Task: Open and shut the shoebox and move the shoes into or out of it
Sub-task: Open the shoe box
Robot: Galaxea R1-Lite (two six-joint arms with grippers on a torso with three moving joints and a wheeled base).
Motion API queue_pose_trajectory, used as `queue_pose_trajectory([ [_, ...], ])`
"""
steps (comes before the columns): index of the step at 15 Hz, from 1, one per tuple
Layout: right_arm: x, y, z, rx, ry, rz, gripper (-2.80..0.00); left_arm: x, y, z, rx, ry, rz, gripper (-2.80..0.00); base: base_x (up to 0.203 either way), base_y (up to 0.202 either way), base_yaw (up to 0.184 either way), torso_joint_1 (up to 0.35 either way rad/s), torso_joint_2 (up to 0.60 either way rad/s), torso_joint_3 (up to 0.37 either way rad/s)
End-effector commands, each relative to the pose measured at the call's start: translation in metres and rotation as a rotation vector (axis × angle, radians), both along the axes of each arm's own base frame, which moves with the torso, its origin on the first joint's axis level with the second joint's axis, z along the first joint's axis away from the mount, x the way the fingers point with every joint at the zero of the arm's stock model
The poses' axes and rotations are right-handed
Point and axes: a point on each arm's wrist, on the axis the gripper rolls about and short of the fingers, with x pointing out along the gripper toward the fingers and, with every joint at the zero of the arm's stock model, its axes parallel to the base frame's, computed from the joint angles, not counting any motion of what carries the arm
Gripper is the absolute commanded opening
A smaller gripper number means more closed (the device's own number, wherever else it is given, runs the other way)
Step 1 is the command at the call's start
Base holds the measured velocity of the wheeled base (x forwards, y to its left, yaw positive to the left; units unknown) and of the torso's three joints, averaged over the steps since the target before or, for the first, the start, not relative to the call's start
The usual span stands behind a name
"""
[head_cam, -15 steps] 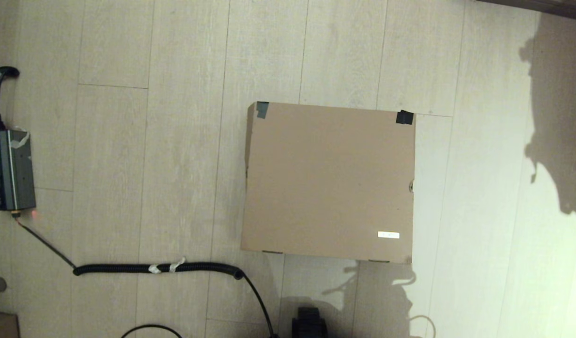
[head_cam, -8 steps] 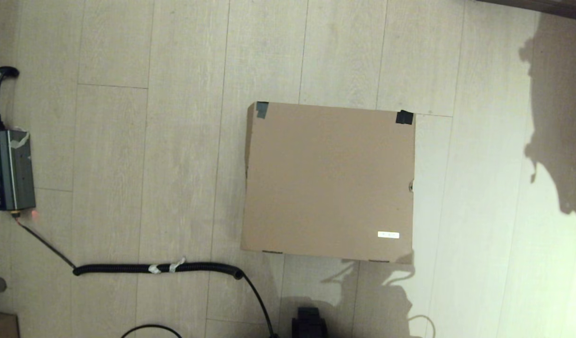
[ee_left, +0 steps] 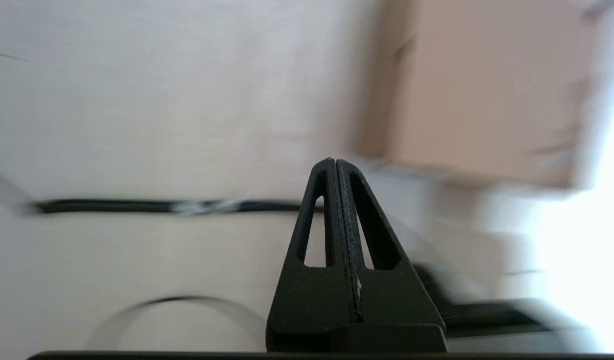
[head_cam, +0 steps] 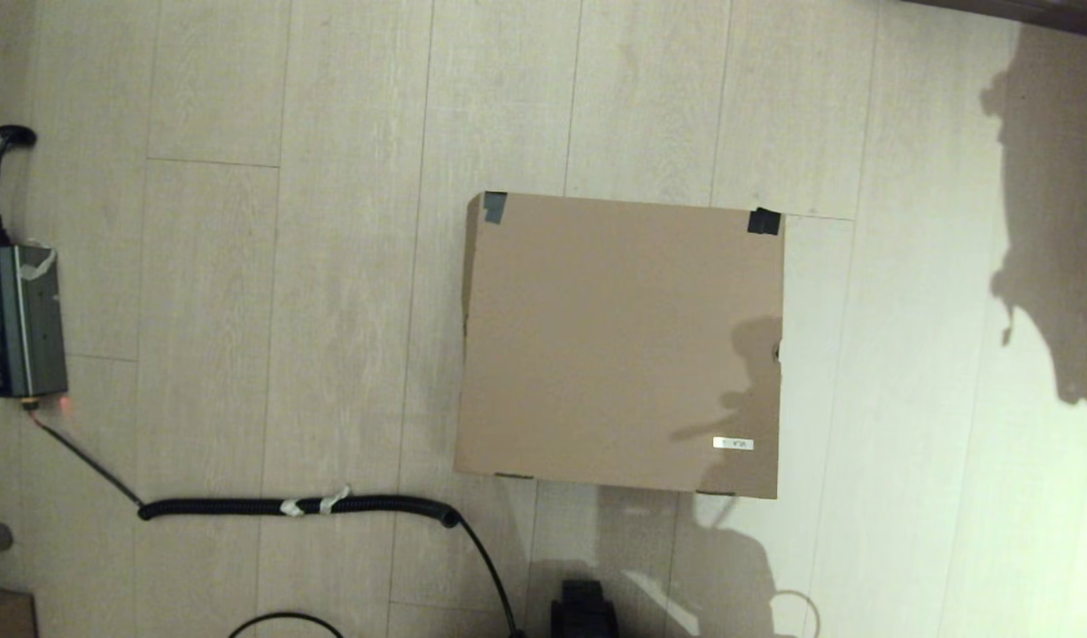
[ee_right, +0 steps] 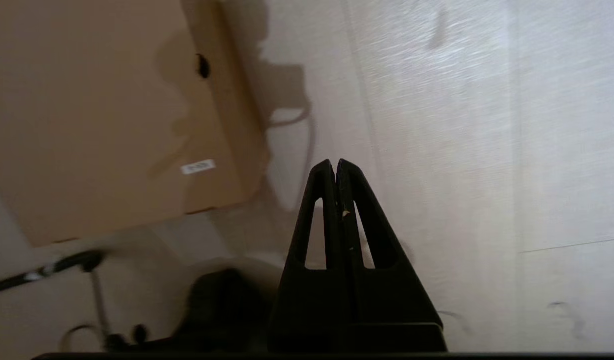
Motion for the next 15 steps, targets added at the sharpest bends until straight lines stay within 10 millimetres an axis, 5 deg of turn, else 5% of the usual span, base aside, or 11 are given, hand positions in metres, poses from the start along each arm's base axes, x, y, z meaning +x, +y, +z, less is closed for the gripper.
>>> queue_pose_trajectory([
  [1,0.056,0.002,-0.001,0.087,0.136,0.046,-2.8,0.058,-0.005,0.029,-0.137,0.227,-0.111,-2.8,0.0,0.0,0.0,0.0,0.0,0.0],
  [4,0.115,0.006,0.002,0.227,0.137,0.158,-2.8,0.131,-0.017,0.049,-0.326,0.408,-0.355,-2.8,0.0,0.0,0.0,0.0,0.0,0.0],
  [7,0.114,0.009,-0.021,0.314,0.235,0.225,-2.8,0.179,-0.035,0.056,-0.611,0.617,-0.507,-2.8,0.0,0.0,0.0,0.0,0.0,0.0],
  [11,0.118,0.009,-0.067,0.391,0.32,0.33,-2.8,0.204,-0.036,0.007,-0.709,0.62,-0.537,-2.8,0.0,0.0,0.0,0.0,0.0,0.0],
  [15,0.153,0.004,-0.101,0.405,0.327,0.371,-2.8,0.221,-0.041,-0.041,-0.73,0.72,-0.546,-2.8,0.0,0.0,0.0,0.0,0.0,0.0],
])
